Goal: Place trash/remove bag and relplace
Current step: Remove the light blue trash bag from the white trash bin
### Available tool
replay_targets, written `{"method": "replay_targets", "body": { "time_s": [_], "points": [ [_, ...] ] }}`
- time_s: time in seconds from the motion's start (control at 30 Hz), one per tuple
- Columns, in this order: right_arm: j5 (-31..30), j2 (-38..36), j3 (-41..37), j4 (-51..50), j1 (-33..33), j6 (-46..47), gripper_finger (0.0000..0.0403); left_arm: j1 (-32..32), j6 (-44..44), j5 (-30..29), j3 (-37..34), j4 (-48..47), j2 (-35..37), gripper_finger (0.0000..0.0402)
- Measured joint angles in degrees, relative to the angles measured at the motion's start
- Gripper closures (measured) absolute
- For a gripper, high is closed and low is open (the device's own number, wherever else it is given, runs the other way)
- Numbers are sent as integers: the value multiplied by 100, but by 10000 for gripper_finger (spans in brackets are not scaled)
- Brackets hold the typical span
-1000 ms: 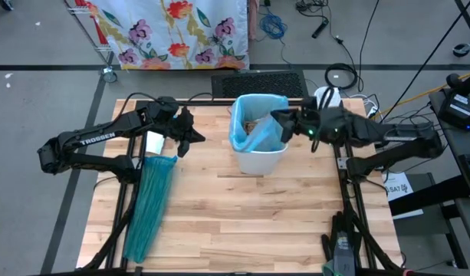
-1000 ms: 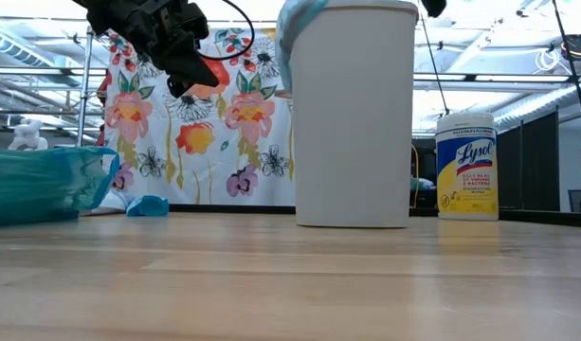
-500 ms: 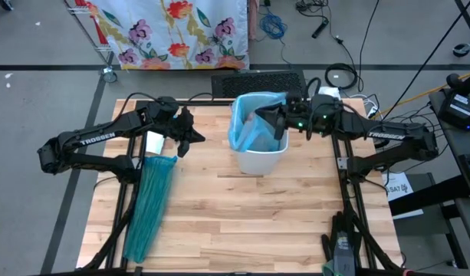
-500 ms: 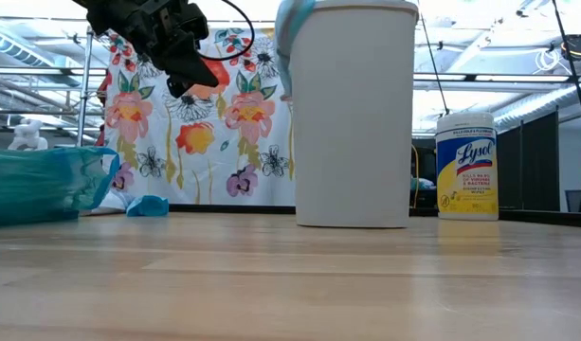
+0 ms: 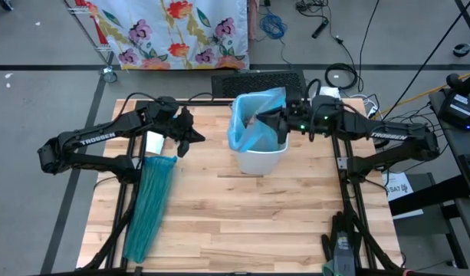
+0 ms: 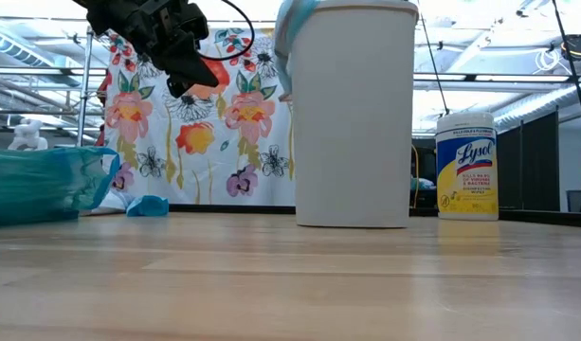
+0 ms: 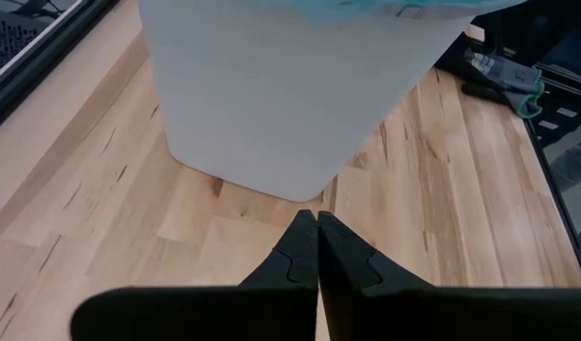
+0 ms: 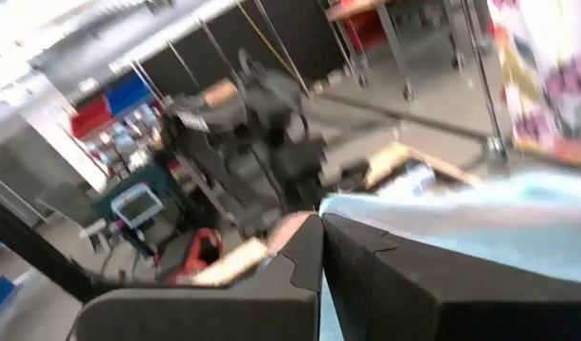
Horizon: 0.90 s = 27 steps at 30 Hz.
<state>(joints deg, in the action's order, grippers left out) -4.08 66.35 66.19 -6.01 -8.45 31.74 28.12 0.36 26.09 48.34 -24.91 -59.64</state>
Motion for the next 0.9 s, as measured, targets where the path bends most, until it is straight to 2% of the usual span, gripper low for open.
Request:
{"method": "replay_targets", "body": {
  "time_s": [0.17,0.37,0.57,0.7,0.9],
  "points": [
    [-12,-3,0,-742,46,329,403,0,0,0,0,6,0,401],
    [-31,-18,0,-755,44,295,403,-2,-389,0,0,469,0,395],
    [-35,-115,0,-751,44,206,403,48,-1463,-49,0,1482,0,343],
    [-51,-218,0,-759,44,199,403,45,-1618,-115,9,1773,0,307],
    [-368,-399,0,-942,44,65,403,35,-2209,69,414,1808,-139,293]
  ]
}}
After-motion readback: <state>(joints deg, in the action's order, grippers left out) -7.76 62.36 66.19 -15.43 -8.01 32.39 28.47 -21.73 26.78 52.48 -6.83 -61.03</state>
